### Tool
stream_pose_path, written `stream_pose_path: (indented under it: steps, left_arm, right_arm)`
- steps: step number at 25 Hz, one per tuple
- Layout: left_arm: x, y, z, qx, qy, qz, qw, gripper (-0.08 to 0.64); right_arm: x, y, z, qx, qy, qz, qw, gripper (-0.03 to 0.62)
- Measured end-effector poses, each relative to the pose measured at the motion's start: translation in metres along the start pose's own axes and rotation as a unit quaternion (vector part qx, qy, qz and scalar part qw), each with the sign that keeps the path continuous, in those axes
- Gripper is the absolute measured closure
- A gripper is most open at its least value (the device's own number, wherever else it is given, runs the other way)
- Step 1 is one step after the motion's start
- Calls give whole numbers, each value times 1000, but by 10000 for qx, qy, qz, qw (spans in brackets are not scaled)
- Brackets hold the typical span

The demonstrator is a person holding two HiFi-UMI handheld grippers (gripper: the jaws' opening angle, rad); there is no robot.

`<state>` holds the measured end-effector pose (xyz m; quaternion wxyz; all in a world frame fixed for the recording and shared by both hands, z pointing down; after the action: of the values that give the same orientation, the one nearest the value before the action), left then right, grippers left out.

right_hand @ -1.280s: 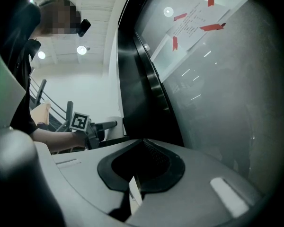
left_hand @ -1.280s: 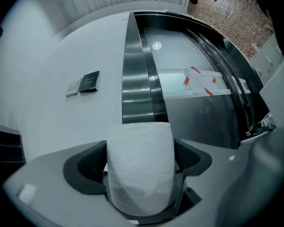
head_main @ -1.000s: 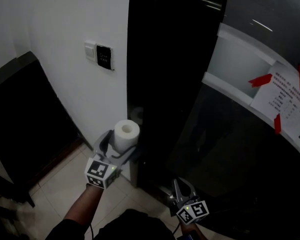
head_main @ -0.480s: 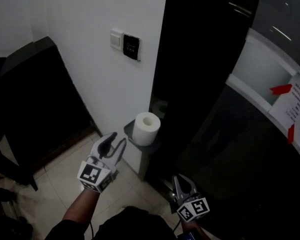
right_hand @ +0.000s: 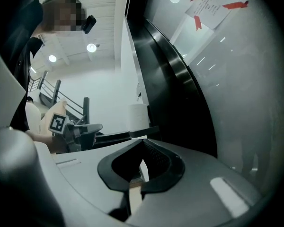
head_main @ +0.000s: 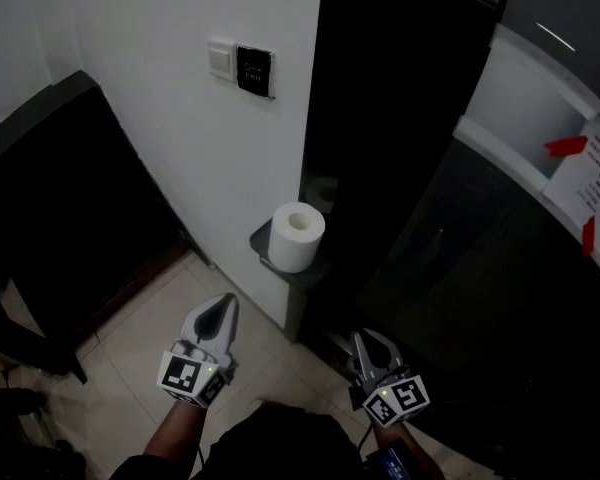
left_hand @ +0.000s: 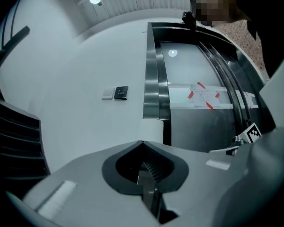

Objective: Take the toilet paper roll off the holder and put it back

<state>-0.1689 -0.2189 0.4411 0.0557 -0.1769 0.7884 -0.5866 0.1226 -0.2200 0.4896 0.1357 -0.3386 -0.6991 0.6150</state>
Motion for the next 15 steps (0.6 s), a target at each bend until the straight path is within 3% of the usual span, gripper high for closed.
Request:
stream_pose_path:
  steps: [15]
  left_arm:
    - [-1, -10, -15, 116, 96, -40, 9999, 558]
  right_arm:
    - [-10, 9, -13, -244, -376, -261, 9987, 580]
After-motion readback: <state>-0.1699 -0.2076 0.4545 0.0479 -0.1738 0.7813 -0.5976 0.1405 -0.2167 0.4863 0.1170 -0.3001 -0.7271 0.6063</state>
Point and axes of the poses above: the fingertips, and each gripper's own axes: z forward along the fingers, x to its left, y out of its top, the point moved 6 cm from there along -z, backward along the fingers, and after that the axes turned 13 degrees about -x, right-handed, at the moved point
